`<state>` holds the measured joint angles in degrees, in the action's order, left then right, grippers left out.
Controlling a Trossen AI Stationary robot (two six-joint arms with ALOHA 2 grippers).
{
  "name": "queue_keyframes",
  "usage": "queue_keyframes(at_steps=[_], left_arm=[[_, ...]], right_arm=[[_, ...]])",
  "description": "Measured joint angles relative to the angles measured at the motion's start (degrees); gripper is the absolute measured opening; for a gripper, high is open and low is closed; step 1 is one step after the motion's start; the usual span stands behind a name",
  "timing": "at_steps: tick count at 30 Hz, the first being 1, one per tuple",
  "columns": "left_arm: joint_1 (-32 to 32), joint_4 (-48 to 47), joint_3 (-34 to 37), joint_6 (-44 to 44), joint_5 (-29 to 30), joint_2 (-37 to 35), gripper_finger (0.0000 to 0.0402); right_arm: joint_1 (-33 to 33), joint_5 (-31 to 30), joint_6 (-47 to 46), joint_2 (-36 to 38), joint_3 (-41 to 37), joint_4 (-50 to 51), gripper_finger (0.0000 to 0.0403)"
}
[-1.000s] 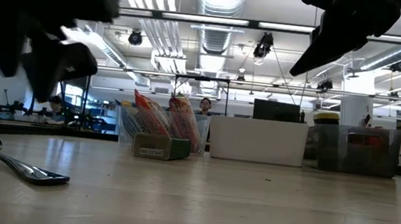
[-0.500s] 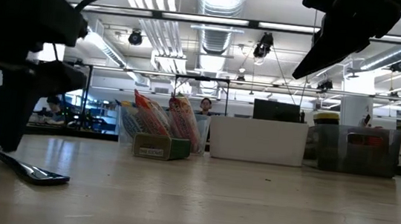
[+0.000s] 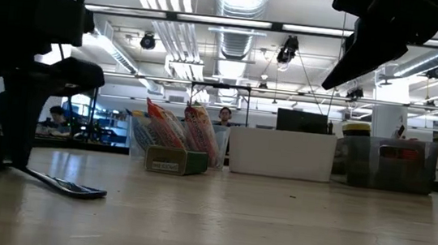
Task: Pick & Place Food Item
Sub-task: Put the black spoon into the white bin
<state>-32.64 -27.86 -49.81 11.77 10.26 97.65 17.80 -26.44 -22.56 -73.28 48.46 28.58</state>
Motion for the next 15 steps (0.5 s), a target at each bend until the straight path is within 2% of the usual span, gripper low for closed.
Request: queue_keyframes(at_steps=[3,5,15], left_arm=[[-0.1,0.0,0.2,0.0,-0.3,0.0,0.0033],[-0.1,0.0,0.2,0.2,-0.9,-0.1,0.0011],[-0.1,0.2,0.2,2.2,-1.7,-0.1,0.0002]], right_arm=[[0.3,0.0,0.0,0.0,-0.2,0.0,0.0213],[0.6,0.0,0.0,0.0,-0.3,0.0,0.0213],[1.0,0.0,0.0,0.0,-0.3,0.1,0.0213]])
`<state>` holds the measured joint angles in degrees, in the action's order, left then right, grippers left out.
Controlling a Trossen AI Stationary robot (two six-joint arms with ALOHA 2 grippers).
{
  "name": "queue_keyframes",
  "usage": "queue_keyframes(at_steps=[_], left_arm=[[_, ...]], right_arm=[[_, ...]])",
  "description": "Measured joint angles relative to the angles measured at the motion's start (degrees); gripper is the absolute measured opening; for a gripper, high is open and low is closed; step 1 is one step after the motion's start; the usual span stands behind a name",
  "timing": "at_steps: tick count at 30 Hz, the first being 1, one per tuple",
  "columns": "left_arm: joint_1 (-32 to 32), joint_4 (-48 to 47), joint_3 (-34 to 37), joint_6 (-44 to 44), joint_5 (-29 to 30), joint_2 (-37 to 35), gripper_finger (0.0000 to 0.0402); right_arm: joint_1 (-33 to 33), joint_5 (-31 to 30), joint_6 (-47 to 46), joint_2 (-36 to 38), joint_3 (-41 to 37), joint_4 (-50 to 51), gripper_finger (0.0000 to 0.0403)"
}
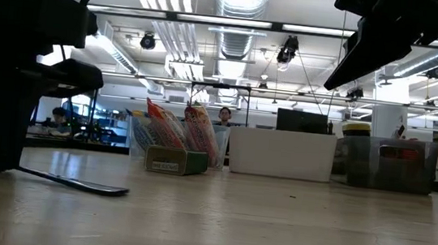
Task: Pick & Place Food Item
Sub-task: Put the black spoon into the white bin
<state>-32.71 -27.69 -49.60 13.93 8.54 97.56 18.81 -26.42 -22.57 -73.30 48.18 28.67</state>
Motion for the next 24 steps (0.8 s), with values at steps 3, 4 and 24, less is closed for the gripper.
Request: queue_keyframes(at_steps=[3,4,24], left_arm=[[0.0,0.4,-0.3,1.5,-0.2,0.1,0.0001],[0.1,0.6,-0.7,3.5,-0.4,0.1,0.0001],[7.0,29.8,-3.0,52.4,1.0,0.1,0.0]], right_arm=[[0.1,0.0,0.0,0.0,0.0,0.0,0.0213],[0.1,0.0,0.1,0.0,0.0,0.0,0.0213],[12.5,-0.7,41.1,-12.7,1.3,-18.9,0.0213]])
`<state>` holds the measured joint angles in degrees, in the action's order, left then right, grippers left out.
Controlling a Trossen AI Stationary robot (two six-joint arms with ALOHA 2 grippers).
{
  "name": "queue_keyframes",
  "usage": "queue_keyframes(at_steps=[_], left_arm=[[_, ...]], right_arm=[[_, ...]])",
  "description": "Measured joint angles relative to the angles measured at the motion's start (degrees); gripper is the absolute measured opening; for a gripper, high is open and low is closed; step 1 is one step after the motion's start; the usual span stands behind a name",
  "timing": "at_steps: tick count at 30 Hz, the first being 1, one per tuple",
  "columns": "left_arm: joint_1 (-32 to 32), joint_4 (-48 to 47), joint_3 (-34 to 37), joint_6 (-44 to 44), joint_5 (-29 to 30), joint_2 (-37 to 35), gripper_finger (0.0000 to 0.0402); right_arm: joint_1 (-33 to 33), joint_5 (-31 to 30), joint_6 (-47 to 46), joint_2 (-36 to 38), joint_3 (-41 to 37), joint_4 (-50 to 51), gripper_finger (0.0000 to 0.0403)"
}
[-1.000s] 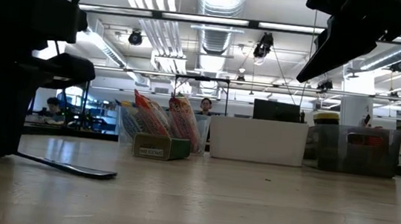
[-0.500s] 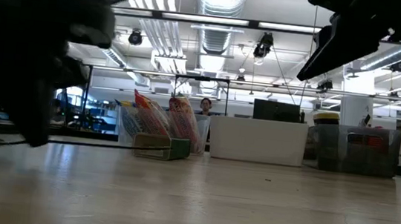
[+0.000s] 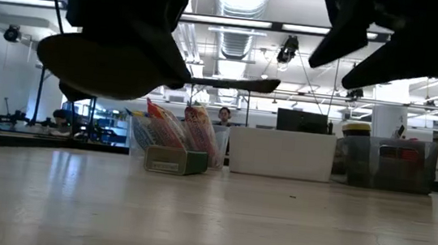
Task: Pick & Place Food Item
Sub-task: Put the black spoon into the white bin
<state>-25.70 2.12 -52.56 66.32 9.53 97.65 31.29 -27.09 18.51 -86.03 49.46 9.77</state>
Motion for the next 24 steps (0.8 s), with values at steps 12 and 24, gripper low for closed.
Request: queue_keyframes(at_steps=[12,24], left_arm=[[3.0,4.9,0.1,5.5,-5.0,0.0,0.0],[3.4,6.2,0.0,4.4,-6.5,0.0,0.0]], right_arm=[[3.7,-11.7,10.5,-14.9,14.7,5.9,0.0212],[3.6,-19.6,5.5,-24.4,26.3,19.0,0.0212]])
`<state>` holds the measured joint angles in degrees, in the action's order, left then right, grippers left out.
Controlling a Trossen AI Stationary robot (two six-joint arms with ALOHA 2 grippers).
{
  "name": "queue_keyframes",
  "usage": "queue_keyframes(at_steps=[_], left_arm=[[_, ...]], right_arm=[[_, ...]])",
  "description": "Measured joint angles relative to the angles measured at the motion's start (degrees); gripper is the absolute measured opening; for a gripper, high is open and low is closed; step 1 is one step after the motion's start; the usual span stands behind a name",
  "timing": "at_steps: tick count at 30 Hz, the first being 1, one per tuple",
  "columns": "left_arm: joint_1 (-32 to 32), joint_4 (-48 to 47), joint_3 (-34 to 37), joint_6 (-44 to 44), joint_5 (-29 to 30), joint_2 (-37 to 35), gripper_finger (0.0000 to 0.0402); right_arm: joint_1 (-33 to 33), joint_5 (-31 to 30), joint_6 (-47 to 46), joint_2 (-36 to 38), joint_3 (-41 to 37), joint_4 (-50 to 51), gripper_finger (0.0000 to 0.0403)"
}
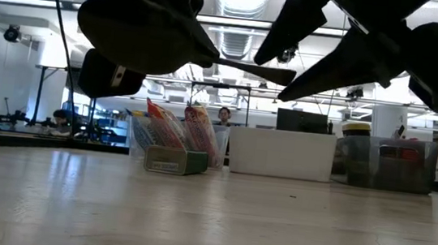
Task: Pick & Place Food Item
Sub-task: Put the black spoon into the white bin
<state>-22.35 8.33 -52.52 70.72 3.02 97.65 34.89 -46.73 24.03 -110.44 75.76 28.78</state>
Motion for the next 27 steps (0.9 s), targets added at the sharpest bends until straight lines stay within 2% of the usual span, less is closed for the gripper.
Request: queue_keyframes(at_steps=[5,8,11,18,27], left_arm=[[0.1,0.3,0.0,-0.2,0.1,0.0,0.0],[0.2,0.5,0.0,-0.2,0.2,0.0,0.0],[0.3,0.9,0.0,-0.3,0.1,0.0,0.0],[0.7,2.0,0.0,-0.4,0.1,0.0,0.0],[0.7,2.4,0.0,-1.5,0.2,0.0,0.0]], right_arm=[[0.0,0.0,0.4,-0.9,0.9,-0.2,0.0211],[0.0,0.0,0.4,-0.8,0.8,-0.2,0.0196],[0.0,0.0,0.7,-0.6,0.8,-0.2,0.0154],[-0.3,-0.1,4.0,-0.5,0.8,-0.3,0.0022],[-0.8,-0.1,3.1,-0.3,0.8,-0.5,0.0009]])
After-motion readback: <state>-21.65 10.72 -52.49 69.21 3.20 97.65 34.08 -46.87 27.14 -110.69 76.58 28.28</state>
